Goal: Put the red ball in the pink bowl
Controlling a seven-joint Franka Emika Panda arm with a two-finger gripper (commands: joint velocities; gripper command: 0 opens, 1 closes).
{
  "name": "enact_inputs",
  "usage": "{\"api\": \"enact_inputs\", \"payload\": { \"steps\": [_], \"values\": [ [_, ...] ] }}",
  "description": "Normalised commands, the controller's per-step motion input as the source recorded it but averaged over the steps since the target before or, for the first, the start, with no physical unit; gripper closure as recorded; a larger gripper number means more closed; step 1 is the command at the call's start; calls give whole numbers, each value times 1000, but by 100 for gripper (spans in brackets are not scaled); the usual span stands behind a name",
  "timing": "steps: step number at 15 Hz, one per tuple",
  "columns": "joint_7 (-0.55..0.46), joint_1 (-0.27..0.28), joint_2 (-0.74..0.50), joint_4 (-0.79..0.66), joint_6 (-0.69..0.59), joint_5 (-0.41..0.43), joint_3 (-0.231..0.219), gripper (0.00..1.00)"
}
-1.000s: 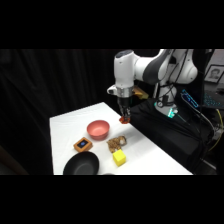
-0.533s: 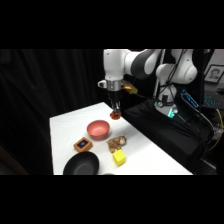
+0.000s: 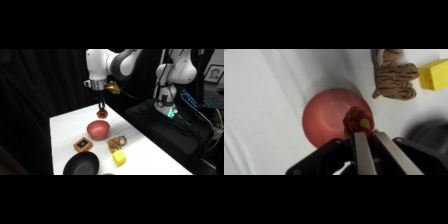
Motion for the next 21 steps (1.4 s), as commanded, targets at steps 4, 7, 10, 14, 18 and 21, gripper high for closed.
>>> {"api": "enact_inputs", "payload": {
  "steps": [4, 7, 10, 14, 18, 21],
  "values": [
    [-191, -59, 360, 474, -200, 163, -51, 98],
    [-185, -46, 249, 349, -171, 167, -24, 98],
    [-178, -37, 190, 225, -109, 177, -5, 98],
    [-188, -48, 173, 149, -32, 175, 5, 98],
    [-196, -55, 145, 139, 41, 163, 13, 98],
    [-189, -52, 139, 143, 106, 162, 29, 98]
  ]
}}
